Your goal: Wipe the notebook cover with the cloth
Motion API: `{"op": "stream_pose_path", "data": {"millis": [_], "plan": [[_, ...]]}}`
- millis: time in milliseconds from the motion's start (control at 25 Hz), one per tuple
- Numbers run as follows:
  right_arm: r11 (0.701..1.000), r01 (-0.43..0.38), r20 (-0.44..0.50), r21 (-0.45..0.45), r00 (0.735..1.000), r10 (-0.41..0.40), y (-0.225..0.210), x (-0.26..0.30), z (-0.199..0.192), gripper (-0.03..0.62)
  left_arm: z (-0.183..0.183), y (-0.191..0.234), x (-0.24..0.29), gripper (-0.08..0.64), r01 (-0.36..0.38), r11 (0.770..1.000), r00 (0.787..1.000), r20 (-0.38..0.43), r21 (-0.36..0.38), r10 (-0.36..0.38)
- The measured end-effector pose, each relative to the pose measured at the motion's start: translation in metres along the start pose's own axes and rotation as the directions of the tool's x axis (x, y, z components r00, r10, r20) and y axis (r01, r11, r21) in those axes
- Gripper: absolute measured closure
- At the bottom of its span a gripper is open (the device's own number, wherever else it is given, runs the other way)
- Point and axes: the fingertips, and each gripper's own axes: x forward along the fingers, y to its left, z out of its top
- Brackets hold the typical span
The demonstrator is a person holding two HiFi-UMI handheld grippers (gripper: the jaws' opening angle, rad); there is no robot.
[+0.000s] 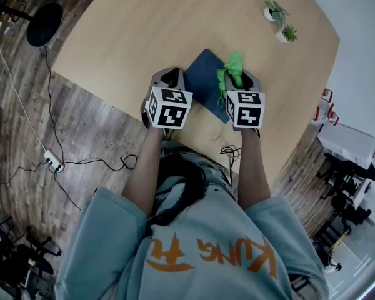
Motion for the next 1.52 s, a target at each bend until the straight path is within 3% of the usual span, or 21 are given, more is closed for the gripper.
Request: {"op": "stream_pose_path", "data": {"millis": [720, 1080, 1280, 1520], "plan": [[0.988, 0.111, -0.038, 0.109, 0.993, -0.108, -0.045, -0.041, -0.061, 0.465, 0.011, -0.018, -0.018, 0.544, 0.027, 0.998, 0.998, 0.055, 0.05, -0.03], [0.98, 0.149, -0.075, 0.134, 0.987, -0.14, -0.057, -0.053, -0.079, 0.465, 0.005, -0.024, -0.022, 0.543, 0.038, 0.999, 0.997, 0.063, 0.024, -0.039], [0.985, 0.124, -0.013, 0.12, 0.992, -0.123, -0.048, -0.059, -0.05, 0.465, 0.006, -0.033, -0.03, 0.543, 0.051, 0.998, 0.995, 0.086, 0.031, -0.053], [1.0, 0.015, 0.093, 0.027, 0.996, -0.017, -0.001, -0.05, 0.014, 0.465, 0.006, -0.018, -0.043, 0.545, 0.013, 1.0, 0.994, 0.113, -0.012, -0.011]]}}
